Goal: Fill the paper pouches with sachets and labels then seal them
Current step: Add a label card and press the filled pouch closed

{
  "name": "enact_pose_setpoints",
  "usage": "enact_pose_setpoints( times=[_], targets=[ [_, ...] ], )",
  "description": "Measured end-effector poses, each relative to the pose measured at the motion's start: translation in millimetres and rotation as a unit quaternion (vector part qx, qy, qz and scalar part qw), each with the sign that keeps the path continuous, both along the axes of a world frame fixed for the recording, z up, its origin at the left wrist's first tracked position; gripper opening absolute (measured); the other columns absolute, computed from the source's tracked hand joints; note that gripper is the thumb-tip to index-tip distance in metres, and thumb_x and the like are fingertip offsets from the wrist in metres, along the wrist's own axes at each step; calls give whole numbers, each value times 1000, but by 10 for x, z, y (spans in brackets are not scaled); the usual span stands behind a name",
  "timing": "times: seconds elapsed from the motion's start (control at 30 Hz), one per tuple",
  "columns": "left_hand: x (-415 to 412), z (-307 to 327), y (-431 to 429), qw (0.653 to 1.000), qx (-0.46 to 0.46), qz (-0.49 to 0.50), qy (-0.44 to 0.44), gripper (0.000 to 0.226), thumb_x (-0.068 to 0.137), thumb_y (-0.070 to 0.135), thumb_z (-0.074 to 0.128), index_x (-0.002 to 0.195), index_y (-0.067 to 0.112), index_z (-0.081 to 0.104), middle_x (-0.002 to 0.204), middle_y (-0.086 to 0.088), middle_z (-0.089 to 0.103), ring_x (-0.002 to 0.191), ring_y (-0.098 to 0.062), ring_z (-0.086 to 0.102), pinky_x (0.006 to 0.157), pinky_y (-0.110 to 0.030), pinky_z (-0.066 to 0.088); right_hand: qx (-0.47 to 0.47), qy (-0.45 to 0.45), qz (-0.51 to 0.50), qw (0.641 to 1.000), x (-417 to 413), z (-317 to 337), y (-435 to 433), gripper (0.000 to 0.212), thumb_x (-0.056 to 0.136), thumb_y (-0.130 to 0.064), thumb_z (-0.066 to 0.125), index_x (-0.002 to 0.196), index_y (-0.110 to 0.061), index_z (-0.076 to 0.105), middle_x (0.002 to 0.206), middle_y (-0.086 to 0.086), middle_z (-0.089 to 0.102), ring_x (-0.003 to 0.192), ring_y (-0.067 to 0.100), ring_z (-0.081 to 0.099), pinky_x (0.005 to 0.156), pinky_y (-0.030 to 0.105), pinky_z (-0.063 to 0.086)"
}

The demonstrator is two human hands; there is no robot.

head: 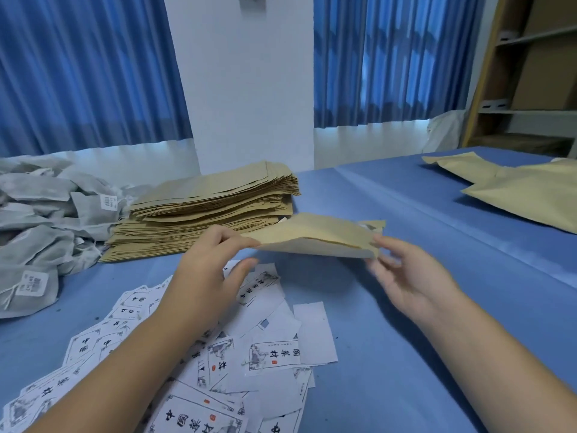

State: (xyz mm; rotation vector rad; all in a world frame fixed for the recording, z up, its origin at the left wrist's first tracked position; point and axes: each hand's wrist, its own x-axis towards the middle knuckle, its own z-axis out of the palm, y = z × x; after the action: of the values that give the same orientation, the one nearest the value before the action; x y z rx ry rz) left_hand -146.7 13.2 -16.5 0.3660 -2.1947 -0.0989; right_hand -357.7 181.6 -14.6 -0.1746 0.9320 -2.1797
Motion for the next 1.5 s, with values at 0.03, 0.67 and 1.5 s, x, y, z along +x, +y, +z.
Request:
enact_pose_setpoints(
  times=[0.03,0.67,1.5],
  targets=[
    [-20,8,22,1000,-5,-10,-4,26,78,3,75,103,12,74,95,1,58,89,-5,49,76,-4,36,-20,-32,58,998,23,14,19,33,90,-6,60,120,5,55,122,24,62,96,30,70,68,34,60],
    [-1619,410,400,468,851,-162,172,36,89,4,59,122,2,46,110,-24,60,69,-34,70,49,-38,57,15,150,65,986,-775,57,586,43,85,11,50,119,-14,54,103,7,73,84,28,72,62,40,57],
    [-2938,461,453,525,811,-223,127,18,92,23,52,106,14,58,113,-8,59,71,-24,72,60,-31,50,157,80,-134,975,-1993,108,272,8,95,-5,49,89,-2,54,85,12,59,74,25,66,66,30,53]
  ],
)
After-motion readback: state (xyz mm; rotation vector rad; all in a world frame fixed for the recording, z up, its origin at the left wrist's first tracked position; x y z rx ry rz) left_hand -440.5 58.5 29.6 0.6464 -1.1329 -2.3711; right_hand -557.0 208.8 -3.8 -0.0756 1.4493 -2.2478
